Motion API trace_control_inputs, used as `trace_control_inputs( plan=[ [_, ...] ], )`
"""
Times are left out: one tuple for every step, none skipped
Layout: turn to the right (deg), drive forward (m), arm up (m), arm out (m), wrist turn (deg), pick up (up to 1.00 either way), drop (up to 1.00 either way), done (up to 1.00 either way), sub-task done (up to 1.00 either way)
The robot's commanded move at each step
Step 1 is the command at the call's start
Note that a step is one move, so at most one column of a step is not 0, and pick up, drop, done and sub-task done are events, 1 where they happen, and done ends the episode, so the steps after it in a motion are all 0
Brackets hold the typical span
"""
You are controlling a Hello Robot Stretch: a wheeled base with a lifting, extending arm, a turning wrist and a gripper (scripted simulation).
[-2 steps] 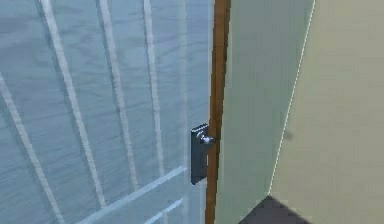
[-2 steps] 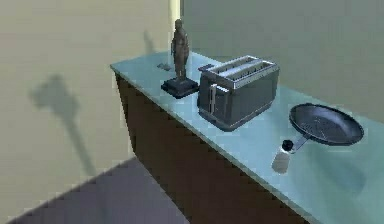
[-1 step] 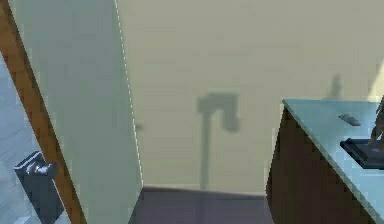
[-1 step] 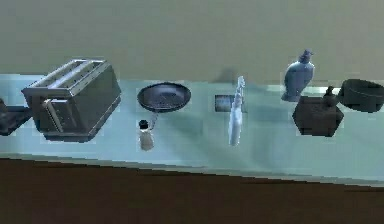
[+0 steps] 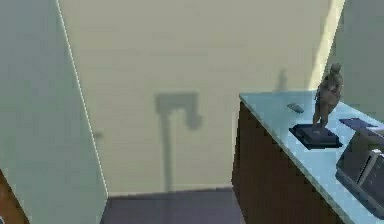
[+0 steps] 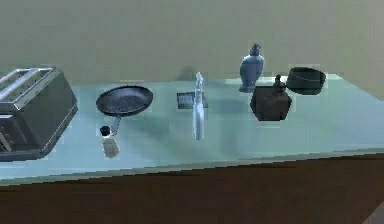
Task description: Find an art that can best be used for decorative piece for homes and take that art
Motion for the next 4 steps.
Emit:
trace_control_inputs(
  plan=[
    [0.0, 1.00, 0.00, 0.00, 0.0, 0.00, 0.00, 0.00, 0.00],
    [12.0, 0.00, 0.00, 0.00, 0.0, 0.00, 0.00, 0.00, 0.00],
    [0.0, 0.00, 0.50, 0.00, 0.0, 0.00, 0.00, 0.00, 0.00],
    [0.0, 0.00, 0.38, 0.00, 0.0, 0.00, 0.00, 0.00, 0.00]
  ],
)
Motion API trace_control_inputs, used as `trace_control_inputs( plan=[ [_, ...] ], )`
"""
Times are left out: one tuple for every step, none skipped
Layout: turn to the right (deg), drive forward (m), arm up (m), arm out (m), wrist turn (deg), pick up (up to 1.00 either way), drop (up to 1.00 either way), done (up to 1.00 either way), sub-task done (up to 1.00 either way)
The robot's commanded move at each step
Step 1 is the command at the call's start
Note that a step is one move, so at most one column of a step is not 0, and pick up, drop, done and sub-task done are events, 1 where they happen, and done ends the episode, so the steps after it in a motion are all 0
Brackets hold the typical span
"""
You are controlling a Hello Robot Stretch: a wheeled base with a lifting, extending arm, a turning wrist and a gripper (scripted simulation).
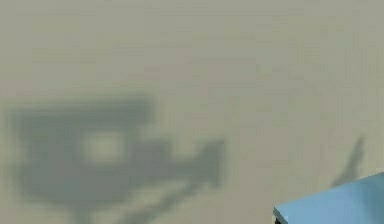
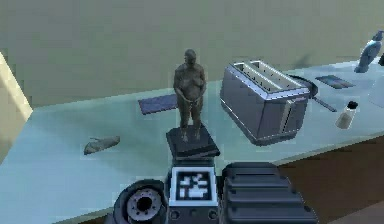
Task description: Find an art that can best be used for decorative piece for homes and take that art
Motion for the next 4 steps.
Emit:
trace_control_inputs(
  plan=[
    [0.0, 0.00, 0.00, 0.14, 0.0, 0.00, 0.00, 0.00, 0.00],
    [0.0, 0.00, 0.00, 0.00, 45.0, 0.00, 0.00, 0.00, 0.00],
    [0.0, 0.00, 0.00, 0.00, 45.0, 0.00, 0.00, 0.00, 0.00],
    [0.0, 0.00, 0.00, 0.00, 45.0, 0.00, 0.00, 0.00, 0.00]
  ],
)
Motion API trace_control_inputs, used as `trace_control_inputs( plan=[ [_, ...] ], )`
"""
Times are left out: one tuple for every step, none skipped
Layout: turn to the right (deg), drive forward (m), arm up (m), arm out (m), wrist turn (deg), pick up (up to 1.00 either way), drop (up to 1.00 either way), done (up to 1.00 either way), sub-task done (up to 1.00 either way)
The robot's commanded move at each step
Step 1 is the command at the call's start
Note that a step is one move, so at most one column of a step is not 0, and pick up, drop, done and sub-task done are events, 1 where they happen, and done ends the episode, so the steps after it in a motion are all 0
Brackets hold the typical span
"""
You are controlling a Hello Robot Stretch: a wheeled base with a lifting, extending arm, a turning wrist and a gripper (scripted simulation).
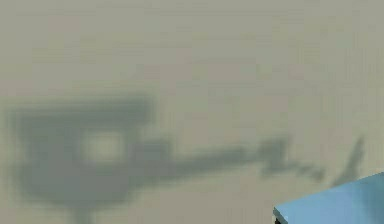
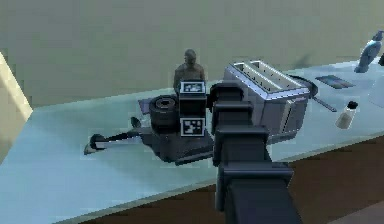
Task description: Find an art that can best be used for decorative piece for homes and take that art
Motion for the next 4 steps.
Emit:
trace_control_inputs(
  plan=[
    [0.0, 0.00, 0.00, 0.00, 39.0, 0.00, 0.00, 0.00, 0.00],
    [0.0, 0.00, -0.16, 0.00, 0.0, 0.00, 0.00, 0.00, 0.00],
    [0.0, 0.00, 0.00, 0.00, 0.0, 1.00, 0.00, 0.00, 0.00],
    [0.0, 0.00, 0.10, 0.00, 0.0, 0.00, 0.00, 0.00, 0.00]
  ],
)
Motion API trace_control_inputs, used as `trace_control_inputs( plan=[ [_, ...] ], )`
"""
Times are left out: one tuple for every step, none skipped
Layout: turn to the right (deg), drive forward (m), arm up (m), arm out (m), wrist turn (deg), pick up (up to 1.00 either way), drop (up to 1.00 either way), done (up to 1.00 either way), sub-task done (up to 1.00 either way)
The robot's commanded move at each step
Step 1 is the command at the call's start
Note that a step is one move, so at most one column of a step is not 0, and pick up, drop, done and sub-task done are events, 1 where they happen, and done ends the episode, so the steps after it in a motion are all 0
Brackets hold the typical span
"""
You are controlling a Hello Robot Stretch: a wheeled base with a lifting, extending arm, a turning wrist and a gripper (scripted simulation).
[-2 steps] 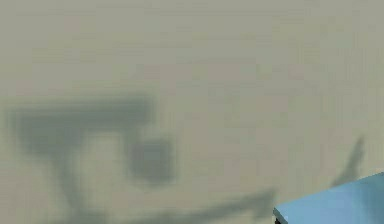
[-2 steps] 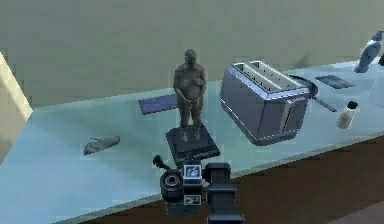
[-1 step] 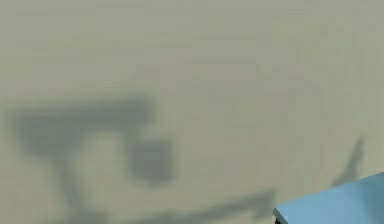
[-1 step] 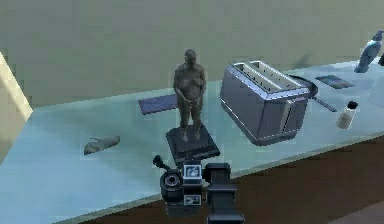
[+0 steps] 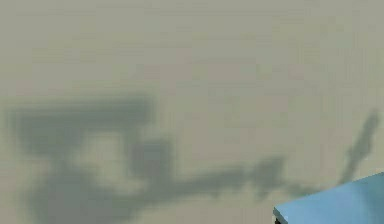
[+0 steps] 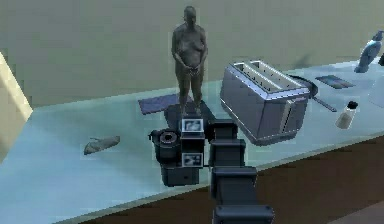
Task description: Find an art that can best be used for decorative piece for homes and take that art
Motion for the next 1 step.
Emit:
trace_control_inputs(
  plan=[
    [0.0, 0.00, 0.00, 0.00, 0.0, 0.00, 0.00, 1.00, 0.00]
  ],
)
